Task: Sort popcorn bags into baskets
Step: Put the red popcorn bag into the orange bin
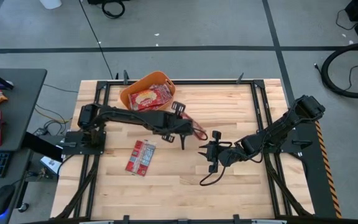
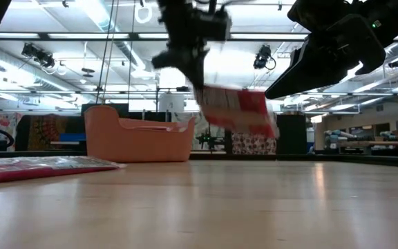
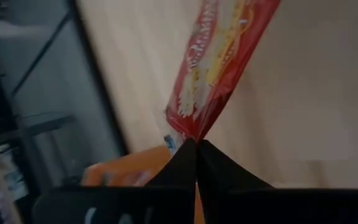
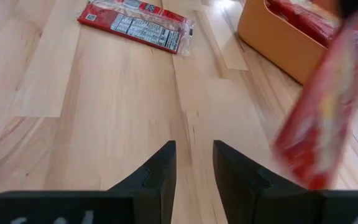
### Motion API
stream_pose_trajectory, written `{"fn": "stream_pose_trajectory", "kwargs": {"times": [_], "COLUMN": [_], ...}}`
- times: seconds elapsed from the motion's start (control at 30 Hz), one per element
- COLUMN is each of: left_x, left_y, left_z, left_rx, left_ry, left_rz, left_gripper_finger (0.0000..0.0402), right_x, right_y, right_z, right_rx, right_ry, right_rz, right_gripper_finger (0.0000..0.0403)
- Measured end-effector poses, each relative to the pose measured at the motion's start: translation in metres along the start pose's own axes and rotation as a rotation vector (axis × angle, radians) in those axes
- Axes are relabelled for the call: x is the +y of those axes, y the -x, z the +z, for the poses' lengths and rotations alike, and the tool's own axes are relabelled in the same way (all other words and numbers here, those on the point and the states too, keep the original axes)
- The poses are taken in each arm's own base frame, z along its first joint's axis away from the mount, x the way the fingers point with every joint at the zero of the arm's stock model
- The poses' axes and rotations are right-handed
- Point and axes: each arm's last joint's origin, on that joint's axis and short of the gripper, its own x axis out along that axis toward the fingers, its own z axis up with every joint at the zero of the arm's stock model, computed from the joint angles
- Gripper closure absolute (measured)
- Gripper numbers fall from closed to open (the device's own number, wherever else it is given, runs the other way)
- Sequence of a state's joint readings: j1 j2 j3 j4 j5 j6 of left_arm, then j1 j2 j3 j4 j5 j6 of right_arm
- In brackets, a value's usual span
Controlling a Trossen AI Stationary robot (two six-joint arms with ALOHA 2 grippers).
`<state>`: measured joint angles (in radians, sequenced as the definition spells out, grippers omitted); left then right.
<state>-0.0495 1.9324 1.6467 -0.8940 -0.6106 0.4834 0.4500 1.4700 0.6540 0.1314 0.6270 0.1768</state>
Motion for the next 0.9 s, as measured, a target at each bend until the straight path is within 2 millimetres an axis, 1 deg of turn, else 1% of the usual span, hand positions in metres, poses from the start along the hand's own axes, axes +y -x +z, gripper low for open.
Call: {"fn": "stream_pose_trajectory", "kwargs": {"times": [0.1, 0.23, 0.33, 0.43, 0.57, 0.63, 0.8, 0.9], "left_x": [0.019, 0.045, 0.062, 0.077, 0.092, 0.098, 0.101, 0.093], "left_y": [0.017, 0.034, 0.04, 0.04, 0.029, 0.017, -0.011, -0.033], "left_z": [0.0, -0.01, -0.023, -0.038, -0.071, -0.085, -0.119, -0.139], "left_rx": [0.028, 0.107, 0.193, 0.286, 0.468, 0.521, 0.641, 0.741], "left_ry": [0.014, 0.09, 0.151, 0.236, 0.377, 0.462, 0.588, 0.611], "left_rz": [0.05, 0.08, 0.137, 0.208, 0.229, 0.221, 0.128, 0.081], "left_gripper_finger": [0.0395, 0.0395, 0.0395, 0.0395, 0.0395, 0.0395, 0.0395, 0.0395], "right_x": [0.0, 0.0, 0.001, 0.001, 0.001, 0.001, 0.001, 0.001], "right_y": [0.0, 0.0, 0.0, 0.0, 0.0, 0.0, 0.0, 0.0], "right_z": [0.0, 0.0, 0.0, 0.0, 0.0, 0.0, 0.0, 0.0], "right_rx": [0.0, -0.001, -0.001, -0.001, -0.001, -0.001, 0.003, 0.003], "right_ry": [-0.003, -0.003, -0.005, -0.005, -0.005, -0.005, 0.0, -0.005], "right_rz": [0.0, 0.002, 0.003, 0.003, 0.004, 0.004, 0.004, 0.004], "right_gripper_finger": [0.0293, 0.0292, 0.0292, 0.0292, 0.0292, 0.0292, 0.0292, 0.0292]}}
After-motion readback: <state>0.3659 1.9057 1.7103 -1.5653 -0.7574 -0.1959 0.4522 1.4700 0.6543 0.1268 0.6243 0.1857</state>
